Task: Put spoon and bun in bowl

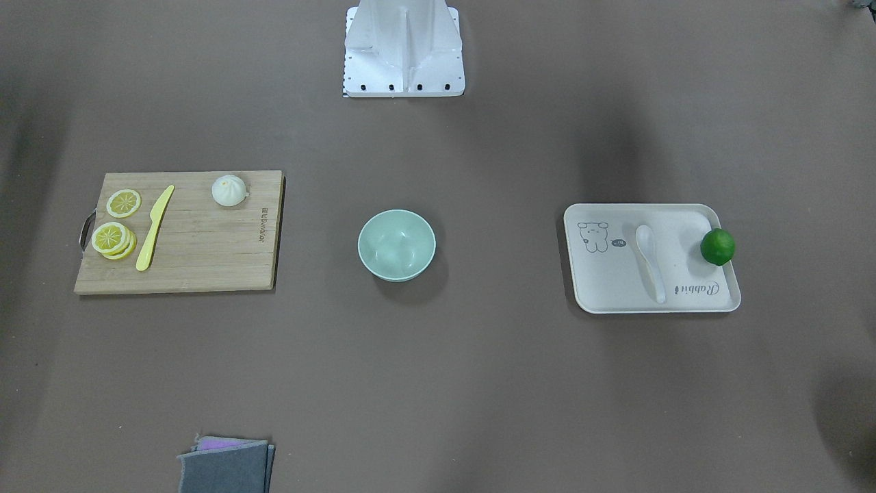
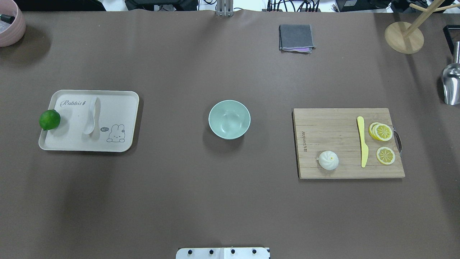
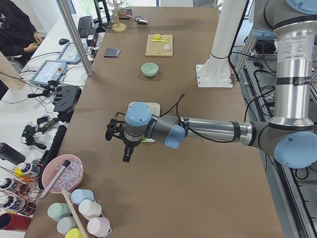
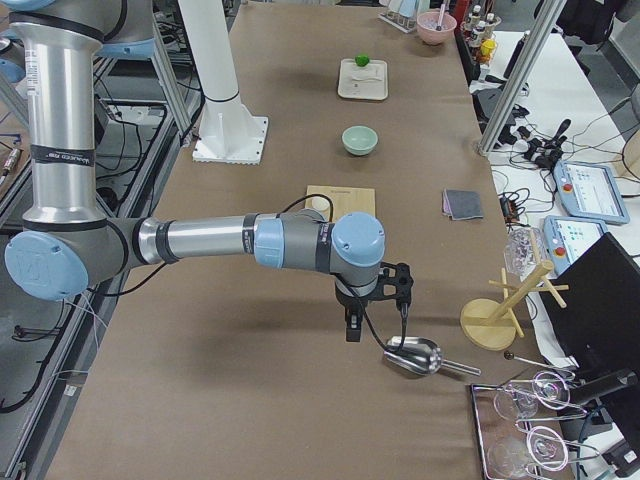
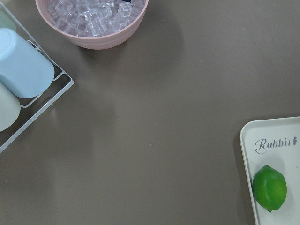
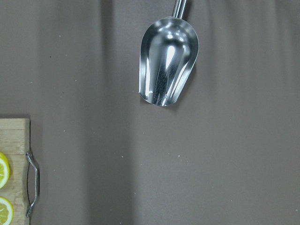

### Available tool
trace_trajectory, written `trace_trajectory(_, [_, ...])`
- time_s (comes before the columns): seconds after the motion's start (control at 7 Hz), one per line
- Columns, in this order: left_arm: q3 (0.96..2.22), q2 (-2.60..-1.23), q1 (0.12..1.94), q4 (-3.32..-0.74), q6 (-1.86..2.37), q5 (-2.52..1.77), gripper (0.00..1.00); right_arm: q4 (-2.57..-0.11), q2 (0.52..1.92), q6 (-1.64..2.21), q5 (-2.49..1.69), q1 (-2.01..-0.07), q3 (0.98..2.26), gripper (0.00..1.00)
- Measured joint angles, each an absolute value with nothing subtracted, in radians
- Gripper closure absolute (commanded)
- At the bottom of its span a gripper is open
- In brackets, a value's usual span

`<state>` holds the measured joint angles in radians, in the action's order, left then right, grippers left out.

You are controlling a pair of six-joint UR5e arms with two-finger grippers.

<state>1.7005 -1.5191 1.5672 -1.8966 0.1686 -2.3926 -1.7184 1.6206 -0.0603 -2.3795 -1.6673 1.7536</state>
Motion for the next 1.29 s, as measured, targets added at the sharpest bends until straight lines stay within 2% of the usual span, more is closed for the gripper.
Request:
trace_trajectory(0.71, [1.723, -1.535, 1.550, -1.903, 0.181, -2.370, 0.02, -1.720, 1.647, -0.059, -2.396, -1.667, 1.761, 0.00])
trace_trajectory(1.29, [1.791, -1.722, 1.261, -1.908, 0.459, -2.182, 0.02, -1.719, 1.637, -0.049, -2.387, -1.652, 1.782, 0.00])
